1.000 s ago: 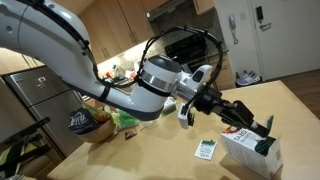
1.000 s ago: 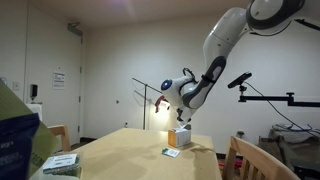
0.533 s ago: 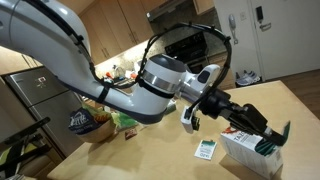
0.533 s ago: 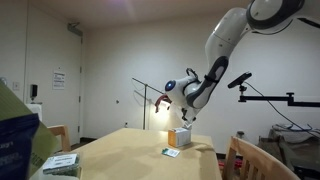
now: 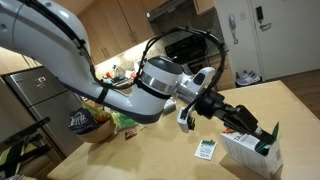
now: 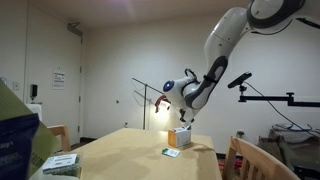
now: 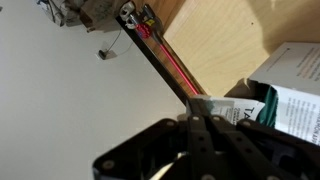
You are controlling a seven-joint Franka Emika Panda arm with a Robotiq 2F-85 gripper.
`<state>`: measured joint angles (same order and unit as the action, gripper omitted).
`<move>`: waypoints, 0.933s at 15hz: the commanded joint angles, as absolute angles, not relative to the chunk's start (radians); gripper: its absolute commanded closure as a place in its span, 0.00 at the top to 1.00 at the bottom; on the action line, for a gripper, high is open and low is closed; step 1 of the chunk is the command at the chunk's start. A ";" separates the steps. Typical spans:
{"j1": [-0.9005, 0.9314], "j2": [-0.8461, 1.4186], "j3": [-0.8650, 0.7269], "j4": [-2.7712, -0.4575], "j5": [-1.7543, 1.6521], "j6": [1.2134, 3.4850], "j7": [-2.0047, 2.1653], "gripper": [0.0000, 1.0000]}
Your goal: Pick the object on the table and put it in the box
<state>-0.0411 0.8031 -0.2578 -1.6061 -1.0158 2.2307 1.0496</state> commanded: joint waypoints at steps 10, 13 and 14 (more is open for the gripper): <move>-0.046 0.838 -0.229 -1.564 -1.021 2.248 1.033 0.00; -0.041 0.837 -0.225 -1.561 -1.026 2.254 1.025 0.00; -0.037 0.832 -0.225 -1.566 -1.028 2.256 1.027 0.00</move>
<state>-0.0411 0.8347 -0.2254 -1.5732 -1.0158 2.2379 1.0454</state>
